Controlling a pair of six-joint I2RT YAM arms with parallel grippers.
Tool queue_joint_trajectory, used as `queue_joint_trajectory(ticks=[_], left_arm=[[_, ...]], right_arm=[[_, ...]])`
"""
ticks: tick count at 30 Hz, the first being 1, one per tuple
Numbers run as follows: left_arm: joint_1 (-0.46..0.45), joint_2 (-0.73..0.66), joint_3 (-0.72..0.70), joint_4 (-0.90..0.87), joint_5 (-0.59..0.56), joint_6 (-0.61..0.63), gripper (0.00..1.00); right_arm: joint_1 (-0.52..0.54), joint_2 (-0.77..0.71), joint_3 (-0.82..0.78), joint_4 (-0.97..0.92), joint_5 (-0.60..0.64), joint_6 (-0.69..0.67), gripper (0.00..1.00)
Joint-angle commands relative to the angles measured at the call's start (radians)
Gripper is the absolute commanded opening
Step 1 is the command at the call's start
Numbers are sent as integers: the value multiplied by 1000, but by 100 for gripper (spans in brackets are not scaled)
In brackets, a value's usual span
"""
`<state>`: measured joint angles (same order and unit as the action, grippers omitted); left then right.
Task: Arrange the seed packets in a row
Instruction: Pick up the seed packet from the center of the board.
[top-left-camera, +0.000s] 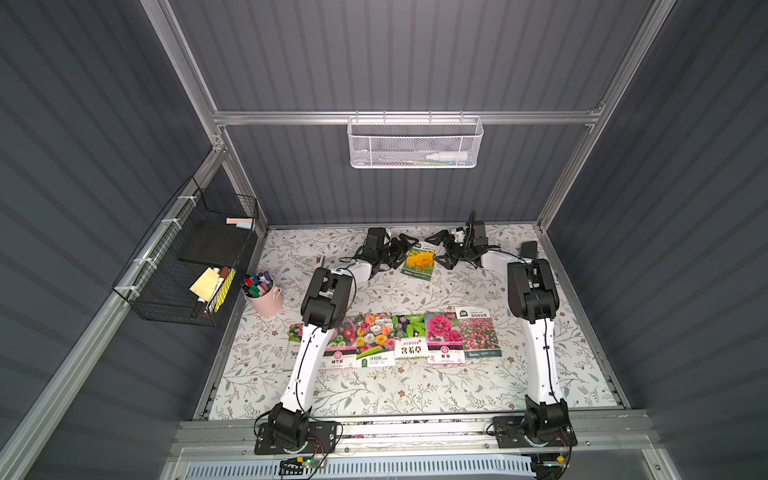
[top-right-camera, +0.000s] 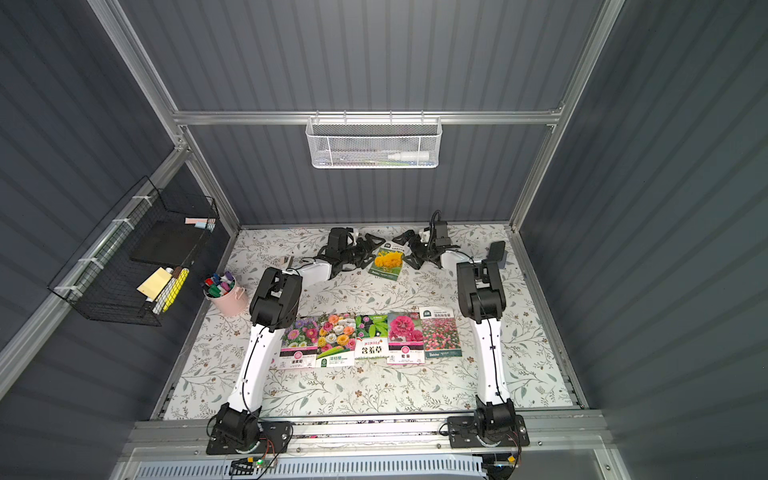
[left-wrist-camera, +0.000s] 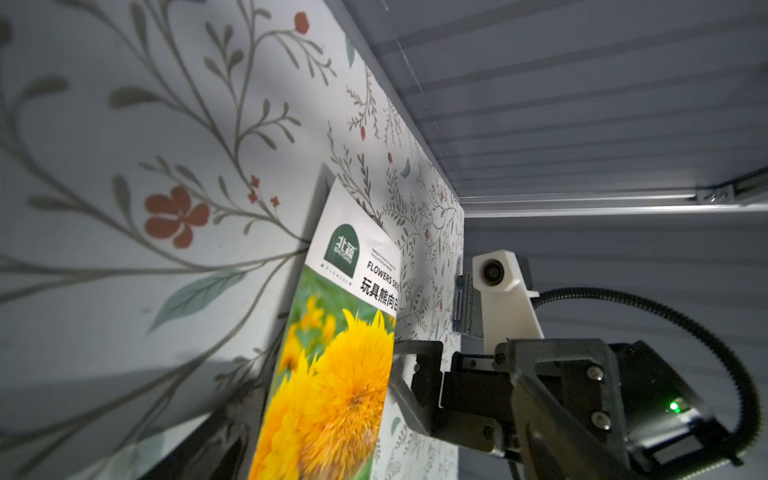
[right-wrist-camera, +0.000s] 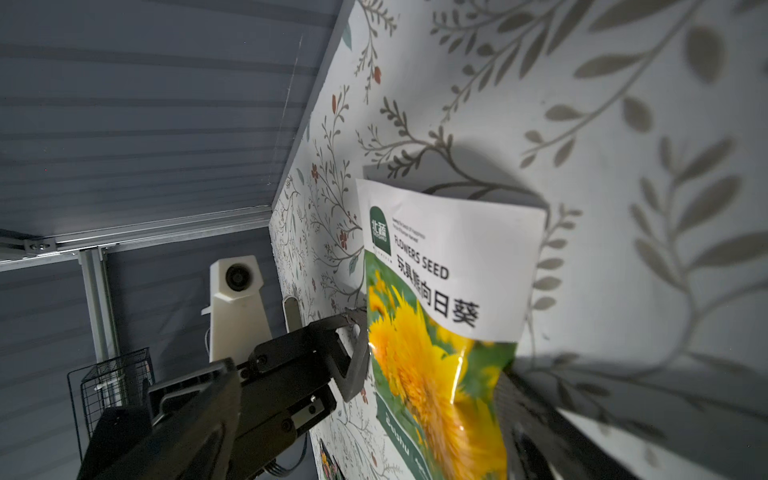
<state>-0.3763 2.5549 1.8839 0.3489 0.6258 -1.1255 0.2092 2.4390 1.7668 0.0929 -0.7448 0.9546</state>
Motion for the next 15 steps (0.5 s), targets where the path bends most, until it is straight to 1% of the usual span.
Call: queue_joint_trajectory(ticks=[1, 2, 5, 9, 11, 12, 13, 14, 15], left_arm=[[-38, 46, -17, 52, 56, -151, 75], [-39, 48, -13, 63, 65, -169, 68], [-45, 38, -20, 89, 90, -185, 64], [-47, 14, -48, 106, 103, -183, 54], [-47, 6, -58, 109, 107, -182, 44], [-47, 2, -60, 108, 111, -183, 41], [-47, -3, -61, 103, 115, -182, 35], [-47, -9, -65, 99, 116, -183, 32], [-46, -16, -70, 96, 118, -179, 32]], right_arm=[[14, 25, -65, -85, -1, 37, 97], [13, 21, -74, -82, -4, 35, 97], [11, 3, -109, -62, -9, 35, 96], [8, -14, -158, -5, -24, 59, 94], [6, -19, -172, 4, -31, 61, 93], [4, -23, -179, 8, -34, 62, 93], [2, -29, -191, 16, -36, 62, 93], [0, -39, -204, 25, -36, 63, 93], [-2, -49, -216, 29, -35, 62, 93]])
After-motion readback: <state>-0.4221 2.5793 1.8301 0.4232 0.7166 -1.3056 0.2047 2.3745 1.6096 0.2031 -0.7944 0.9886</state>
